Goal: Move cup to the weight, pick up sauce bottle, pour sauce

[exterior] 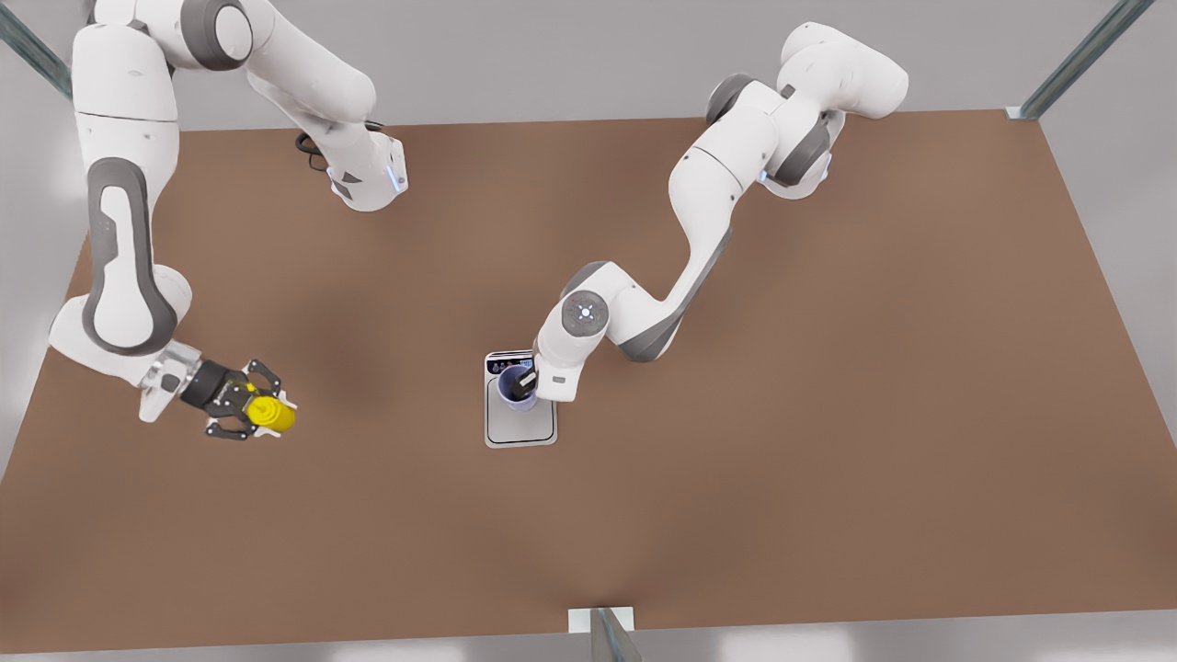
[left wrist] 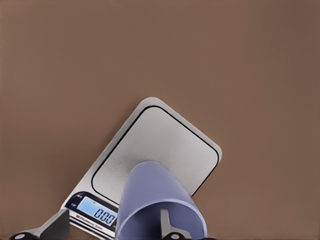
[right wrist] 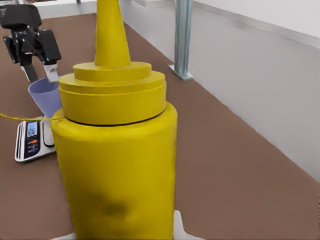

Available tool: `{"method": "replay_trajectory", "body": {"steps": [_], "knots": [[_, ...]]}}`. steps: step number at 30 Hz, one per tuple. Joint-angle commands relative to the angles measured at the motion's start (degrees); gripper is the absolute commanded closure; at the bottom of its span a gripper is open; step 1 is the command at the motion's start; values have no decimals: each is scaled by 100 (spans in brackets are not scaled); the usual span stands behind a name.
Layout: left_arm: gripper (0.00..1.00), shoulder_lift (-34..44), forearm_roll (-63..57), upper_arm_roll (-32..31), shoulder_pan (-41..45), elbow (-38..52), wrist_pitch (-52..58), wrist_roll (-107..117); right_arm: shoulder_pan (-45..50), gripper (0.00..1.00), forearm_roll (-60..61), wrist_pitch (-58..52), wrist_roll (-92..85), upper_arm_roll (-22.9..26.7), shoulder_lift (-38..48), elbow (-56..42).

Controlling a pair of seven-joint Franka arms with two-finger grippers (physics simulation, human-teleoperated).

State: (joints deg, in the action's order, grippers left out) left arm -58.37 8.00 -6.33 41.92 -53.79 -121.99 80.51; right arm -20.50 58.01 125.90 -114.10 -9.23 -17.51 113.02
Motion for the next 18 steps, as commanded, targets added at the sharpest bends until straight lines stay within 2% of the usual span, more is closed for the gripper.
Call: {"method": "replay_trajectory", "body": {"steps": [1,6,7,8,9,10,12,14,16,17,18], "knots": [[0,9,0,0,0,0,0,0,107,40,0,135,124,0,29,9],[0,273,9,44,-17,44,316,105,1004,40,-580,1305,1803,9,143,-35],[0,764,53,53,-342,44,983,176,1083,40,-720,1393,1970,26,152,-35],[0,1485,105,44,-1185,35,2152,114,1092,39,-1221,1507,2427,18,161,-52],[0,1819,464,18,-1877,35,2678,-69,1101,39,-1423,1533,2620,9,161,-140],[0,2083,756,35,-2818,44,3662,-1436,1294,40,-1695,1560,2927,35,161,-175],[0,2198,538,61,-4209,44,4386,-3741,1487,39,-2776,1744,3858,26,134,-377],[0,2364,-1053,79,-4210,44,4360,-5342,1645,39,-4455,1745,5081,9,-24,-852],[0,3243,-1643,44,-4201,-114,4912,-6555,1944,39,-5993,1745,6074,9,-68,-993],[0,4164,-1635,350,-4149,-1087,5001,-7206,2085,39,-6503,1736,6268,9,-138,-1045],[0,5132,-1555,597,-4148,-2555,4220,-7304,2173,39,-7268,1683,6461,9,-208,-1186]]}}
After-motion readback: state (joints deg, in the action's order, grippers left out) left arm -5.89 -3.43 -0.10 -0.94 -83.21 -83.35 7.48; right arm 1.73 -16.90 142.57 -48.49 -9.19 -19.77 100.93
